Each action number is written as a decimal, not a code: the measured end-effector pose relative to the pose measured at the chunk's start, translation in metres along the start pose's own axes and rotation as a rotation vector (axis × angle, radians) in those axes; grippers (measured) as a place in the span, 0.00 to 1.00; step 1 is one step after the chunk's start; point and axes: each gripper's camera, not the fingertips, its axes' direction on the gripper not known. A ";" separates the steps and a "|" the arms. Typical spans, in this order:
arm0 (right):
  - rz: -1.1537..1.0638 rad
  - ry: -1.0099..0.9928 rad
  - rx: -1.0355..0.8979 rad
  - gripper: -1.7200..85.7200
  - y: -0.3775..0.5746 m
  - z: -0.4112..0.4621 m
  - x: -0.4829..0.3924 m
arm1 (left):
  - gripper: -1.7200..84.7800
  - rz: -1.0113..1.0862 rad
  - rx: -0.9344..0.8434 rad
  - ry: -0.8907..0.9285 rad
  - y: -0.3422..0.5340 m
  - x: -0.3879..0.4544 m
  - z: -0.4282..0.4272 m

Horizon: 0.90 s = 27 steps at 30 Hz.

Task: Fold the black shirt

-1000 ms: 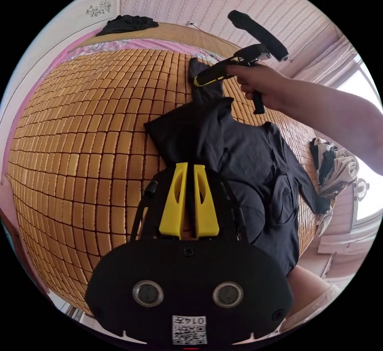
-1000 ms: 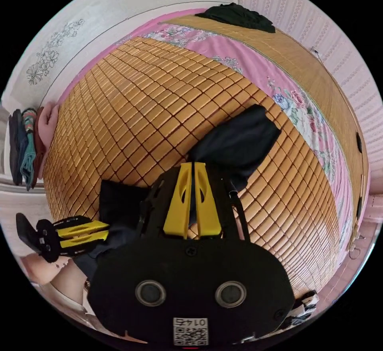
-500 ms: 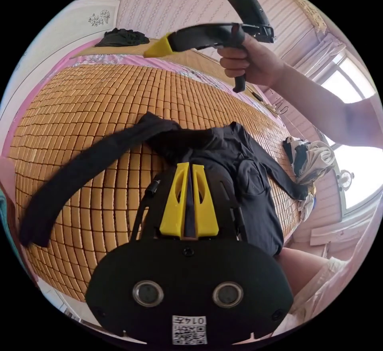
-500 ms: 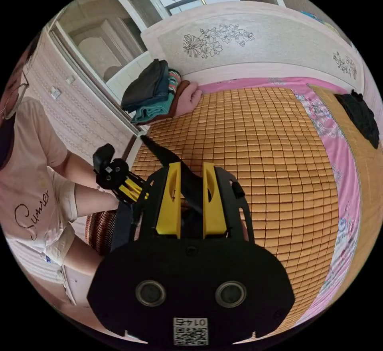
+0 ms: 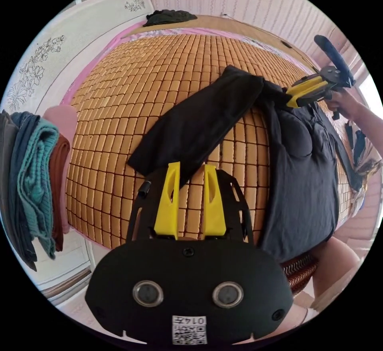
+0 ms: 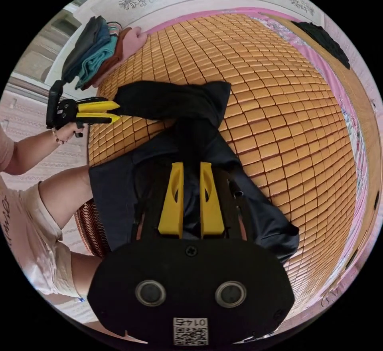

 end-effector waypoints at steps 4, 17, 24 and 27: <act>0.044 0.036 0.112 0.02 0.000 -0.016 0.017 | 0.02 -0.026 -0.052 0.088 0.012 -0.023 -0.017; 0.054 0.156 0.168 0.02 -0.037 0.006 0.053 | 0.01 -0.363 -0.006 0.280 0.081 -0.156 -0.133; 0.117 0.208 0.079 0.01 -0.077 0.060 0.068 | 0.02 -0.449 -0.026 0.020 0.091 -0.178 -0.119; 0.126 0.214 0.067 0.01 -0.084 0.070 0.069 | 0.06 -0.455 -0.017 0.064 0.098 -0.176 -0.111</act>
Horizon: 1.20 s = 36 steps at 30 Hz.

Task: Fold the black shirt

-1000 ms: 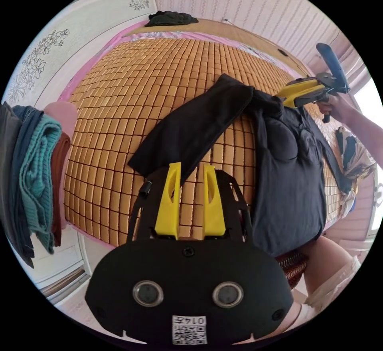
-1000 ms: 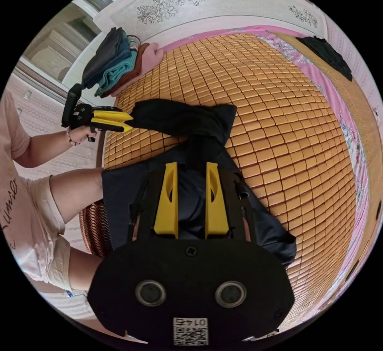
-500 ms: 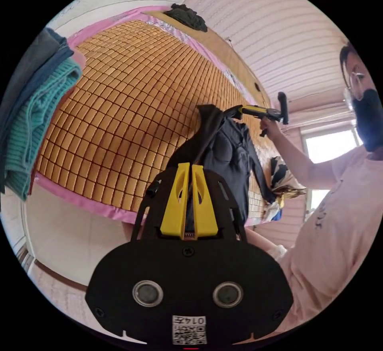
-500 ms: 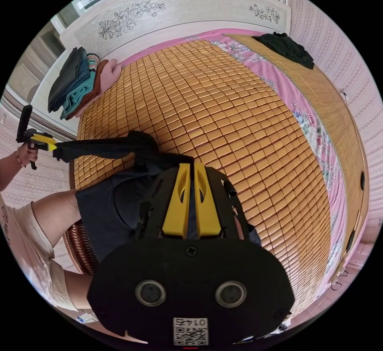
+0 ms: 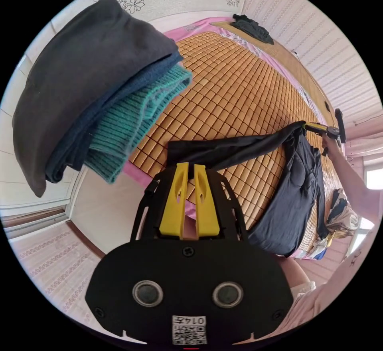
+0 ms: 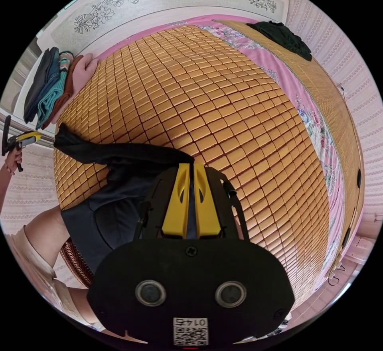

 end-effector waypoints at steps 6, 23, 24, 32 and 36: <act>-0.002 0.000 -0.021 0.01 -0.008 0.015 -0.002 | 0.10 0.079 -0.208 -0.086 -0.013 0.003 0.051; -0.089 -0.025 0.019 0.01 -0.019 0.015 -0.015 | 0.01 0.107 -0.082 -0.099 0.001 -0.016 -0.028; -0.082 -0.013 0.006 0.02 -0.023 0.021 -0.016 | 0.01 0.086 -0.055 -0.129 -0.006 -0.023 -0.022; -0.002 -0.002 -0.046 0.02 -0.036 0.043 -0.011 | 0.05 -0.037 -0.003 -0.135 -0.003 -0.028 -0.020; 0.003 0.012 -0.051 0.02 -0.036 0.041 -0.017 | 0.08 -0.105 -0.066 -0.084 -0.001 -0.029 0.010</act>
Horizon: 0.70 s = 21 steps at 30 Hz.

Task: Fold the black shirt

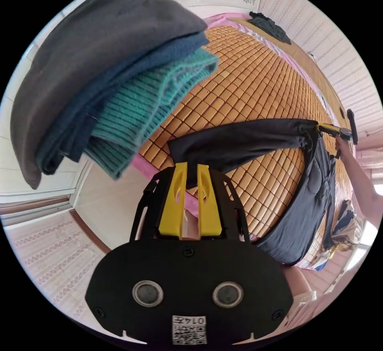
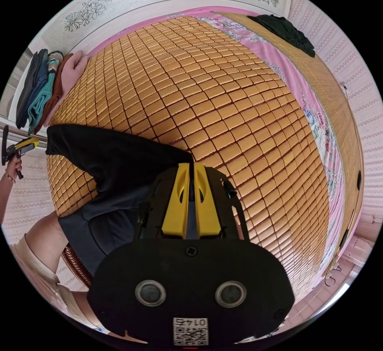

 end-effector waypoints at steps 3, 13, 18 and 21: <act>-0.017 0.001 -0.019 0.02 -0.002 -0.002 -0.002 | 0.09 -0.045 -0.075 0.041 -0.006 0.002 0.026; -0.049 -0.012 -0.048 0.02 -0.003 -0.017 -0.007 | 0.01 0.339 -0.099 -0.192 -0.020 0.040 0.010; -0.054 -0.015 -0.056 0.02 0.001 -0.026 -0.009 | 0.04 0.323 -0.123 -0.202 -0.019 0.044 0.024; -0.050 -0.028 -0.073 0.04 0.003 -0.035 -0.007 | 0.08 0.234 -0.125 -0.144 -0.015 0.042 0.013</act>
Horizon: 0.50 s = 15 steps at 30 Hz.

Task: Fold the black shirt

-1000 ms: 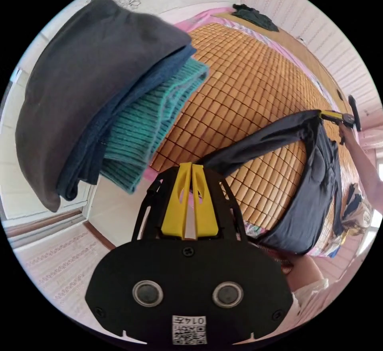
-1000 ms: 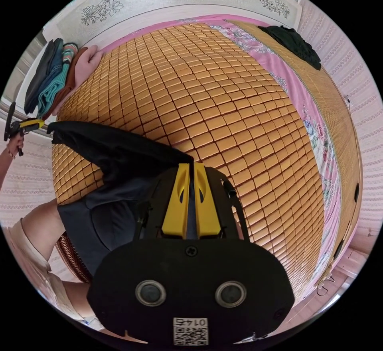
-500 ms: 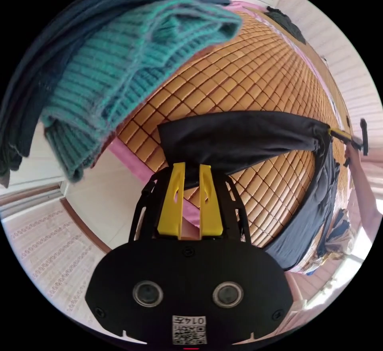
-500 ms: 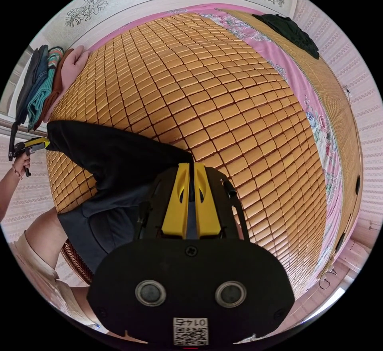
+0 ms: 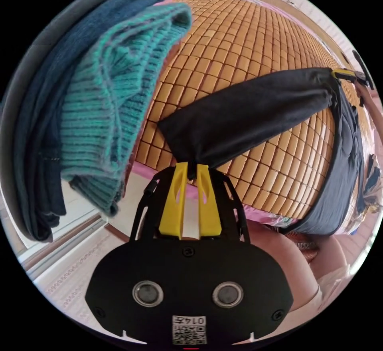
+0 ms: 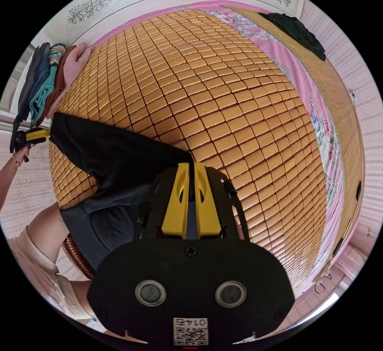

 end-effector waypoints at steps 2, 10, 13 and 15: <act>0.013 0.015 0.011 0.05 0.004 -0.011 0.001 | 0.08 -0.038 0.075 0.007 0.005 0.003 -0.017; -0.042 -0.017 0.119 0.06 0.008 -0.049 -0.030 | 0.09 -0.012 0.151 -0.068 -0.030 0.033 -0.019; -0.092 -0.019 0.046 0.08 0.004 -0.034 -0.047 | 0.09 -0.049 0.122 -0.063 -0.041 0.033 -0.003; -0.130 0.027 0.071 0.05 0.011 -0.039 -0.055 | 0.07 -0.035 0.133 -0.069 -0.043 0.039 0.002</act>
